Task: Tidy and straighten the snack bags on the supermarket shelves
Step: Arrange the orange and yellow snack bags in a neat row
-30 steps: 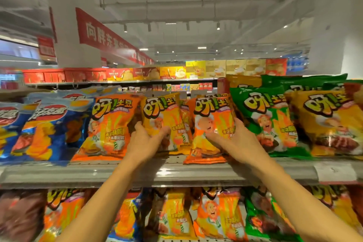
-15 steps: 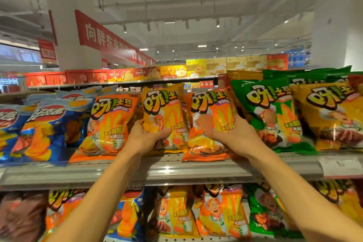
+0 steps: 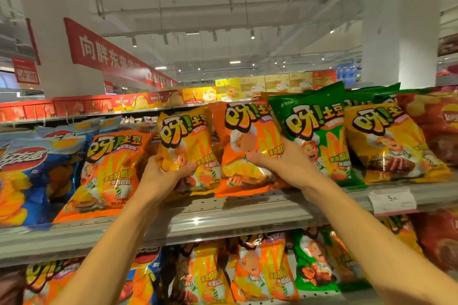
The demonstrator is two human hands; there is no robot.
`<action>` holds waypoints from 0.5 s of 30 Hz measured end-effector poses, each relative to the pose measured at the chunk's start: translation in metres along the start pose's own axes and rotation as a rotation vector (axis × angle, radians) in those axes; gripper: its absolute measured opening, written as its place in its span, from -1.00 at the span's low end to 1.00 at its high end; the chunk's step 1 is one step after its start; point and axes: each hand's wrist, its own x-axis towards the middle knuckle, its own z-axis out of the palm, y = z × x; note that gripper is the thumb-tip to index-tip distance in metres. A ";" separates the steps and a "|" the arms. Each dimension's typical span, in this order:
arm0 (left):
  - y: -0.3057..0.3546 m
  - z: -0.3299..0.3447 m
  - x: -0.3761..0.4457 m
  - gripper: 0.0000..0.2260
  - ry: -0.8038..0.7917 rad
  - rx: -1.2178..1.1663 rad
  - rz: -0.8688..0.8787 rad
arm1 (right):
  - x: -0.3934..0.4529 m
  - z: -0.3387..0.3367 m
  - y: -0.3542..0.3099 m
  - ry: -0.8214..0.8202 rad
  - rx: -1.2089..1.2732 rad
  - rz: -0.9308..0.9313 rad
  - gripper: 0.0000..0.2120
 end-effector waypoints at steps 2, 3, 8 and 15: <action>-0.001 -0.003 -0.002 -0.70 0.002 -0.003 -0.004 | 0.000 -0.002 -0.002 -0.026 0.084 0.025 -0.64; -0.004 -0.004 -0.001 -0.72 -0.003 -0.009 -0.006 | 0.000 -0.002 -0.002 -0.037 0.113 0.035 -0.63; 0.001 0.002 -0.007 -0.65 0.015 0.041 0.039 | -0.013 -0.004 0.003 -0.140 0.081 0.011 -0.56; 0.004 0.040 -0.007 -0.59 -0.048 0.053 -0.006 | -0.036 -0.035 -0.013 0.136 0.140 -0.126 -0.59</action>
